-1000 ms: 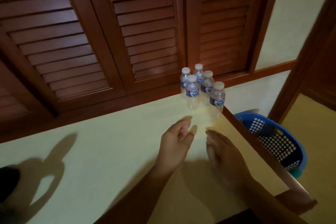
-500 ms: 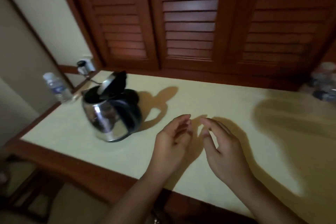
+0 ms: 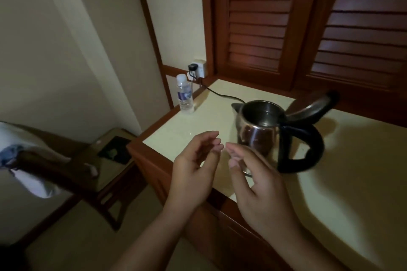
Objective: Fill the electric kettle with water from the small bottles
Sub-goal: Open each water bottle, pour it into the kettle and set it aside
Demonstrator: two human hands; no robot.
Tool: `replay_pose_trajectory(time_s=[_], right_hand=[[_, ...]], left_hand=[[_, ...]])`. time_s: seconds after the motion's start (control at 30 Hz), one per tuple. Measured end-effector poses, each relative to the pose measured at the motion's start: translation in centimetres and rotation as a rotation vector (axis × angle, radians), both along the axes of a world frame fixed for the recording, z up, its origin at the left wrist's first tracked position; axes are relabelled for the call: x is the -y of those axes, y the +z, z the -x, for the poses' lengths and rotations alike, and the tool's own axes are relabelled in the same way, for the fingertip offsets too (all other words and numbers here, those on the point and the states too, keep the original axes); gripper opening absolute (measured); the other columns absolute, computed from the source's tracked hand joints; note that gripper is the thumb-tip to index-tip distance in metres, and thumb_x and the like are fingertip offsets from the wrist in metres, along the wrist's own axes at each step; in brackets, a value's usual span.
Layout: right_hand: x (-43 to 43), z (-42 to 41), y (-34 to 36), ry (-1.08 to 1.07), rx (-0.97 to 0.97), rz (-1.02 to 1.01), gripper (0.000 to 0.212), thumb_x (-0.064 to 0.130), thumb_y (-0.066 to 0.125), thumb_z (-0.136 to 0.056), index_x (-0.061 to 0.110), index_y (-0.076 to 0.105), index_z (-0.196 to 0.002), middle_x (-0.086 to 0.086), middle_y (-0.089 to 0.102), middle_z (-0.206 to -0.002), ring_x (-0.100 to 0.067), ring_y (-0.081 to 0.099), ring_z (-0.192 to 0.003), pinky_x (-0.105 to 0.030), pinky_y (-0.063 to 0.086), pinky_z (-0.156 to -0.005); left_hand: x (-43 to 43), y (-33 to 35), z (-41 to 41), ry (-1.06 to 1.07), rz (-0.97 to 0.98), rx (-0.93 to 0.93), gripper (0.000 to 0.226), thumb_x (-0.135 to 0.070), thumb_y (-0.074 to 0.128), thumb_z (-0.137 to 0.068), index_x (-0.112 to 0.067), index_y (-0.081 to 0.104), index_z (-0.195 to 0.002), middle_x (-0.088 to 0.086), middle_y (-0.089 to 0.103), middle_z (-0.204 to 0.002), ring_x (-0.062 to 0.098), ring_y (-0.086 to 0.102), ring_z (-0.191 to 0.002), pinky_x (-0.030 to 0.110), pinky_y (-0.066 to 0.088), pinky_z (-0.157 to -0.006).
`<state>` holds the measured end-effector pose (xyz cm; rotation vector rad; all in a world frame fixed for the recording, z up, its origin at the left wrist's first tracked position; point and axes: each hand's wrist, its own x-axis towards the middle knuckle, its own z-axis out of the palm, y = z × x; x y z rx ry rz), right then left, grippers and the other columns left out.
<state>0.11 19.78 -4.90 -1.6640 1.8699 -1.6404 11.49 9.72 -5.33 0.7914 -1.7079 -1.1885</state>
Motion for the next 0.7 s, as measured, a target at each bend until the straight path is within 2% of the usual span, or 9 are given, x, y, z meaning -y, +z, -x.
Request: replay_pose_trajectory(time_s=[0.13,0.23,0.37,0.4,0.47,0.53,0.6,0.7], right_hand=[[7.4,-2.5,1.6,-0.039,-0.027,-0.001,0.032,0.012,0.055,-0.102,0.018,0.062,-0.133,0.019,0.061,-0.122,0.009,0.054,-0.117,-0.006,0.04,-0.094],[13.6,-3.0,2.5,-0.102,-0.07,-0.018,0.032,0.018,0.054,-0.102,0.017,0.063,-0.132,0.009,0.063,-0.125,0.002,0.058,-0.111,-0.008,0.044,-0.088],[22.9,-2.5,4.4,-0.241,-0.065,-0.081,0.031,0.022,0.05,-0.103,0.013,0.064,-0.129,-0.001,0.062,-0.121,-0.007,0.057,-0.1,0.001,0.037,-0.073],[25.0,-2.0,4.8,-0.29,-0.072,-0.097,0.031,0.024,0.049,-0.103,0.012,0.064,-0.128,-0.006,0.061,-0.12,-0.012,0.058,-0.1,-0.002,0.038,-0.074],[28.7,-0.7,5.2,-0.367,-0.14,-0.193,0.036,0.031,0.047,-0.103,0.011,0.061,-0.13,-0.015,0.057,-0.121,-0.028,0.058,-0.11,-0.027,0.046,-0.088],[31.2,0.3,5.1,-0.402,-0.243,-0.375,0.047,0.043,0.042,-0.103,0.015,0.054,-0.138,-0.02,0.054,-0.128,-0.037,0.052,-0.121,-0.042,0.048,-0.097],[32.3,1.1,4.8,-0.399,-0.355,-0.506,0.054,0.055,0.038,-0.101,0.02,0.053,-0.139,-0.019,0.056,-0.129,-0.038,0.053,-0.12,-0.044,0.049,-0.095],[32.6,1.8,4.3,-0.369,-0.461,-0.506,0.05,0.063,0.046,-0.095,0.019,0.062,-0.116,-0.012,0.067,-0.106,-0.033,0.063,-0.099,-0.035,0.048,-0.073]], left_hand=[[7.7,0.4,-2.0,0.02,0.006,0.005,0.029,-0.012,0.067,-0.102,-0.031,0.07,-0.123,-0.011,0.075,-0.111,0.007,0.071,-0.11,0.026,0.057,-0.097],[13.3,0.1,-2.2,0.064,0.023,0.04,0.026,-0.017,0.065,-0.103,-0.031,0.069,-0.125,-0.012,0.074,-0.113,0.006,0.07,-0.109,0.037,0.06,-0.099],[20.0,0.3,-1.9,0.085,-0.031,0.059,0.019,-0.021,0.063,-0.104,-0.03,0.069,-0.12,-0.01,0.075,-0.104,0.011,0.072,-0.1,0.046,0.06,-0.097],[21.1,0.5,-1.7,0.081,-0.049,0.06,0.019,-0.021,0.062,-0.105,-0.031,0.068,-0.119,-0.01,0.074,-0.102,0.012,0.071,-0.099,0.046,0.06,-0.097],[22.8,0.8,-1.4,0.077,-0.07,0.085,0.021,-0.02,0.06,-0.106,-0.028,0.066,-0.124,-0.013,0.071,-0.101,0.01,0.07,-0.098,0.045,0.061,-0.097],[24.1,0.9,-1.0,0.076,-0.079,0.135,0.027,-0.019,0.06,-0.105,-0.024,0.063,-0.131,-0.013,0.069,-0.104,0.012,0.069,-0.101,0.045,0.061,-0.096],[25.1,1.0,-0.7,0.054,-0.097,0.159,0.031,-0.017,0.062,-0.102,-0.022,0.062,-0.132,-0.012,0.068,-0.103,0.019,0.071,-0.103,0.048,0.062,-0.095],[25.8,1.0,-0.3,0.019,-0.119,0.209,0.028,-0.016,0.066,-0.1,-0.027,0.058,-0.125,-0.02,0.06,-0.096,0.02,0.07,-0.101,0.047,0.061,-0.095]])
